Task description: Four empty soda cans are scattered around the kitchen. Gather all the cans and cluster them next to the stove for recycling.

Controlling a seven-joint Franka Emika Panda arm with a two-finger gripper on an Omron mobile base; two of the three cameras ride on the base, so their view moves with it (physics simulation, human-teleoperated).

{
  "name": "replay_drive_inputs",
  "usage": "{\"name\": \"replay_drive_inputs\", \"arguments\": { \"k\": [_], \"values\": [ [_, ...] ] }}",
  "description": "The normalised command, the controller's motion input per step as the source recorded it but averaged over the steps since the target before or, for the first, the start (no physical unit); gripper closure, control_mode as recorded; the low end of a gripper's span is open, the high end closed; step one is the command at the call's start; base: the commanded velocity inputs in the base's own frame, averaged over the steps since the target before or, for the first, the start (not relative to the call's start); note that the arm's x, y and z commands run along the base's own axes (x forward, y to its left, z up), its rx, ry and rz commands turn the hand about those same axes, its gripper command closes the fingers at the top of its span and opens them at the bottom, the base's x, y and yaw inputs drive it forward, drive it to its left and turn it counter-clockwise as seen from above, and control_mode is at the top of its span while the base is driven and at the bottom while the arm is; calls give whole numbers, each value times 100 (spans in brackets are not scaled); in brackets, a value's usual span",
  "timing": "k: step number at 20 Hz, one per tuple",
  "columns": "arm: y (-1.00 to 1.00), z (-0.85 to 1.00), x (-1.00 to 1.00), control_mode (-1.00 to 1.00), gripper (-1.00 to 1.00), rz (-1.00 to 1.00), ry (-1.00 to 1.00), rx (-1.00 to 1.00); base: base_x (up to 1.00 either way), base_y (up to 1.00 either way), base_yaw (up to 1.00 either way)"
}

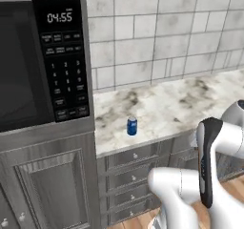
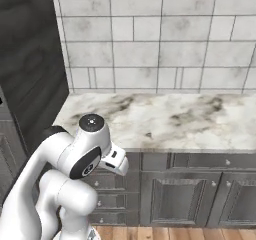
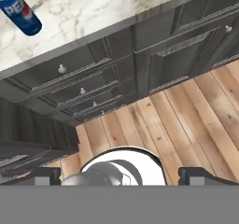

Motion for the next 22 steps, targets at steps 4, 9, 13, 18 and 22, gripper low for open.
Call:
{"name": "replay_drive_inputs", "arguments": {
  "k": [4, 9, 13, 18, 22],
  "values": [
    [0, 0, 0, 100, -100, 0, 0, 0, 1, -12, 46],
    [0, 0, 0, 100, -100, 0, 0, 0, 0, -34, 41],
    [0, 0, 0, 100, -100, 0, 0, 0, 7, -46, 33],
    [0, 0, 0, 100, -100, 0, 0, 0, 28, -31, 24],
    [0, 0, 0, 100, -100, 0, 0, 0, 8, -10, 18]
  ]
}}
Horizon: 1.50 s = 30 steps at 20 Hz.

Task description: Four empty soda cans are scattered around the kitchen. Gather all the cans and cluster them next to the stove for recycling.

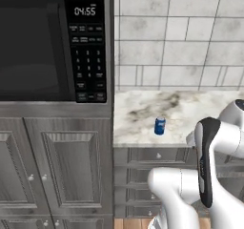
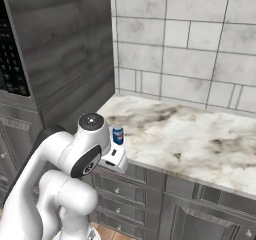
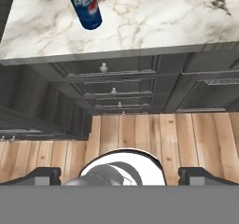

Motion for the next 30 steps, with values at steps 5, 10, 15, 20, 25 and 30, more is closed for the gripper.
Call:
{"name": "replay_drive_inputs", "arguments": {
  "k": [5, 10, 15, 20, 25, 30],
  "values": [
    [-2, 0, 0, -100, -100, 2, -1, 0, 1, 0, 10],
    [-3, -6, 0, -100, -100, 2, -1, 0, 0, 0, 0],
    [5, 1, 10, -100, -100, 0, -2, -3, 0, 0, 0],
    [21, 1, 46, -100, -100, -3, 0, -4, 0, 0, 0],
    [5, 0, 76, -100, -100, -5, 2, 0, 0, 0, 0],
    [0, 0, 72, -100, -100, 0, 2, 0, 0, 0, 0]
  ]
}}
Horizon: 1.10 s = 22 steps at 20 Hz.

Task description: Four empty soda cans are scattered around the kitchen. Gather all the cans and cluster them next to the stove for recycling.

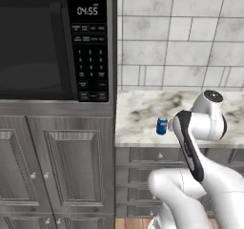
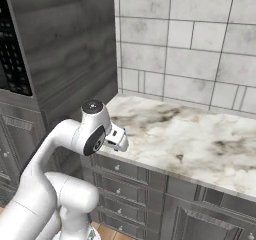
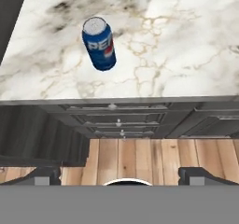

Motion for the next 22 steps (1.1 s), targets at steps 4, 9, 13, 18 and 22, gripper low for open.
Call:
{"name": "replay_drive_inputs", "arguments": {
  "k": [4, 9, 13, 18, 22],
  "values": [
    [0, 0, 41, -100, -100, 5, 1, 1, 0, 0, 0],
    [0, -7, 33, -100, -100, 12, 1, 1, 0, 0, 0],
    [0, -24, 35, -100, -100, 10, 4, 0, 0, 0, 0],
    [0, -8, 32, -100, -100, 2, 3, 0, 0, 0, 0],
    [3, 0, 21, -100, -100, 0, 0, -1, 0, 0, 0]
  ]
}}
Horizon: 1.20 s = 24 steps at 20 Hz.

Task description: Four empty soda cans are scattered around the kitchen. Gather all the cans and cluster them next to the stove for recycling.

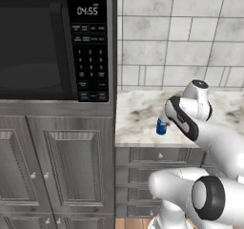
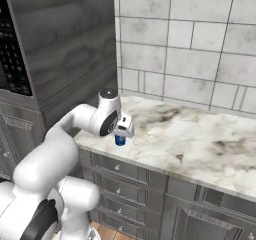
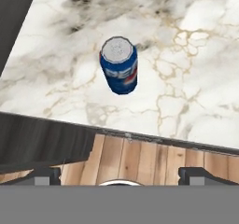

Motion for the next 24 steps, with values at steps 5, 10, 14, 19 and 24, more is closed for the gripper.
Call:
{"name": "replay_drive_inputs", "arguments": {
  "k": [5, 10, 14, 19, 24],
  "values": [
    [9, -11, 32, -100, -100, 0, 1, 0, 0, 0, 0],
    [6, -16, 30, -100, -100, 0, 3, 0, 0, 0, 0],
    [0, -10, 24, -100, -100, 0, 1, 0, 0, 0, 0],
    [0, -16, 25, -100, -100, 0, 2, 0, 0, 0, 0],
    [0, -21, 27, -100, -100, 0, 3, 0, 0, 0, 0]
  ]
}}
